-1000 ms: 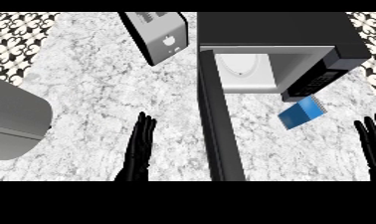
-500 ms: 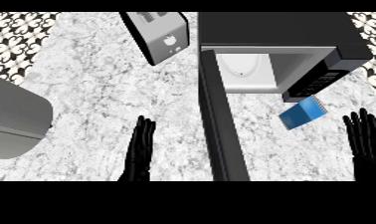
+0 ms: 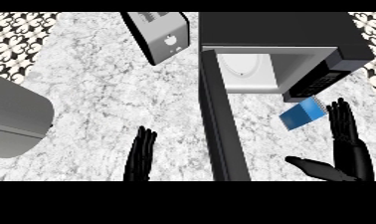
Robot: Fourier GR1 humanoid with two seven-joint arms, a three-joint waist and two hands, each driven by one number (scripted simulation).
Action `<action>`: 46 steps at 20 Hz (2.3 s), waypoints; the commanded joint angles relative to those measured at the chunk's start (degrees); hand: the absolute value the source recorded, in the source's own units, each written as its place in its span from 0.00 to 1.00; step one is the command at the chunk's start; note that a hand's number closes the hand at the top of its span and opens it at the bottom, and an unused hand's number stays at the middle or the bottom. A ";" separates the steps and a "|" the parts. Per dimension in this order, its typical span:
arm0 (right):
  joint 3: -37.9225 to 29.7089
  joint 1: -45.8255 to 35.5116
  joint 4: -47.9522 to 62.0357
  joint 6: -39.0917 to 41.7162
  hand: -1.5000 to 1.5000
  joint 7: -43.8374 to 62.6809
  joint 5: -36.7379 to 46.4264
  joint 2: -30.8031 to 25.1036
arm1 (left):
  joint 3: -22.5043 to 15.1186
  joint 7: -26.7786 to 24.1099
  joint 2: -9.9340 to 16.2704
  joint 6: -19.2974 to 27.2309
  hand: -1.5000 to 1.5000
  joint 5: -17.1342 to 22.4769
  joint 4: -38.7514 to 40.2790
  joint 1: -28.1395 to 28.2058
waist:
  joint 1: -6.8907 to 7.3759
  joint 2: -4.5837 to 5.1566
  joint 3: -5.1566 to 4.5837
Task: Pick up the milk, place it into the microwave and close the microwave
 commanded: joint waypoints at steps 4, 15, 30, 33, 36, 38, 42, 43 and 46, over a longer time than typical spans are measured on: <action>-4.04 -12.55 17.70 -4.63 0.00 -4.71 1.45 -4.13 | -1.09 -6.64 4.84 -1.88 0.00 4.30 -0.18 5.92 | 0.28 0.04 0.01; -7.58 -20.71 43.70 -7.44 1.00 -23.77 1.82 -8.04 | 7.36 -7.90 12.80 -7.17 0.00 13.05 -5.88 8.47 | 0.32 0.11 0.05; -4.15 -27.89 60.41 -16.68 1.00 -31.76 10.22 -11.75 | 9.98 -11.75 15.44 -10.94 0.00 16.88 -6.01 10.71 | 0.98 0.34 0.12; -3.60 -29.23 61.33 -11.81 1.00 -30.76 10.01 -13.28 | 7.98 -14.12 15.80 -10.48 0.00 15.40 -6.01 13.91 | 0.92 0.21 0.10; -3.89 -29.41 60.26 -10.18 1.00 -34.62 8.71 -9.35 | 9.46 -16.23 17.83 -12.58 0.00 17.40 -6.51 16.00 | 1.35 0.20 0.12; -2.79 -28.09 58.46 -7.86 1.00 -35.88 8.22 -6.10 | 9.61 -11.18 15.02 -9.21 0.00 15.57 -6.55 11.25 | 0.13 0.10 0.09; -2.39 -29.72 58.79 -4.93 1.00 -34.78 7.55 -6.98 | 14.36 -15.24 19.09 -14.58 0.00 20.94 -5.69 14.17 | 0.80 0.15 0.06; -1.86 -29.84 57.40 -6.26 1.00 -34.69 7.40 -4.40 | 11.20 -15.22 17.78 -13.44 0.00 19.25 -6.00 15.41 | 0.59 -0.02 0.03; -0.45 -29.53 55.50 -4.77 1.00 -34.12 7.47 -3.55 | 12.40 -16.98 18.43 -14.34 0.00 19.41 -4.37 15.58 | 0.46 -0.08 0.00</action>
